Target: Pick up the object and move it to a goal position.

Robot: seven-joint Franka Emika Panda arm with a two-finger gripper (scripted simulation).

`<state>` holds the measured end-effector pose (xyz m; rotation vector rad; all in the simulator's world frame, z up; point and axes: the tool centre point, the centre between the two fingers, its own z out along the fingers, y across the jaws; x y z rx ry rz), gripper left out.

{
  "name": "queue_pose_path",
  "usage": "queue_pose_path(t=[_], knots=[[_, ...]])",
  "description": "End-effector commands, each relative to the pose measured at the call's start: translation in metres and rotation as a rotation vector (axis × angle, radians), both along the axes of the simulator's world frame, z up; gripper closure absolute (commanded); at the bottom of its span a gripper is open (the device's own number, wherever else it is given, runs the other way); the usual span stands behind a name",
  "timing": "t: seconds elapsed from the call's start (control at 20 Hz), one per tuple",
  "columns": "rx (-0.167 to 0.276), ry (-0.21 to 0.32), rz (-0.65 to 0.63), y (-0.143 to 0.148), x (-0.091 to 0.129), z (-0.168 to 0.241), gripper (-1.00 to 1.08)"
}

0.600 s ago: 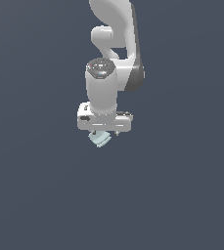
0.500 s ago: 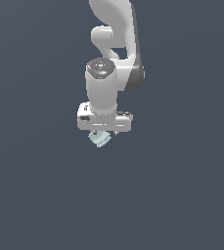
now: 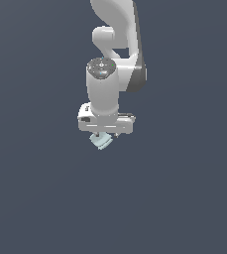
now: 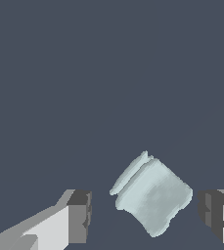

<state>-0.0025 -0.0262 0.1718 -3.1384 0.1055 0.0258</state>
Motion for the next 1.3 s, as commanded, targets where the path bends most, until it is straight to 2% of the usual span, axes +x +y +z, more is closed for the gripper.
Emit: queue_pose_path(t=[0.0, 0.3, 0.6, 0.85, 1.25], knots=[[-0.003, 0.004, -0.002, 0.001, -0.001, -0.001, -0.60], [-0.032, 0.028, -0.016, 0.005, -0.005, -0.010, -0.60], [-0.092, 0.069, -0.043, 0.012, -0.013, -0.024, -0.60], [-0.171, 0.108, -0.074, 0.019, -0.022, -0.041, -0.60], [-0.332, 0.150, -0.129, 0.028, -0.038, -0.067, -0.60]])
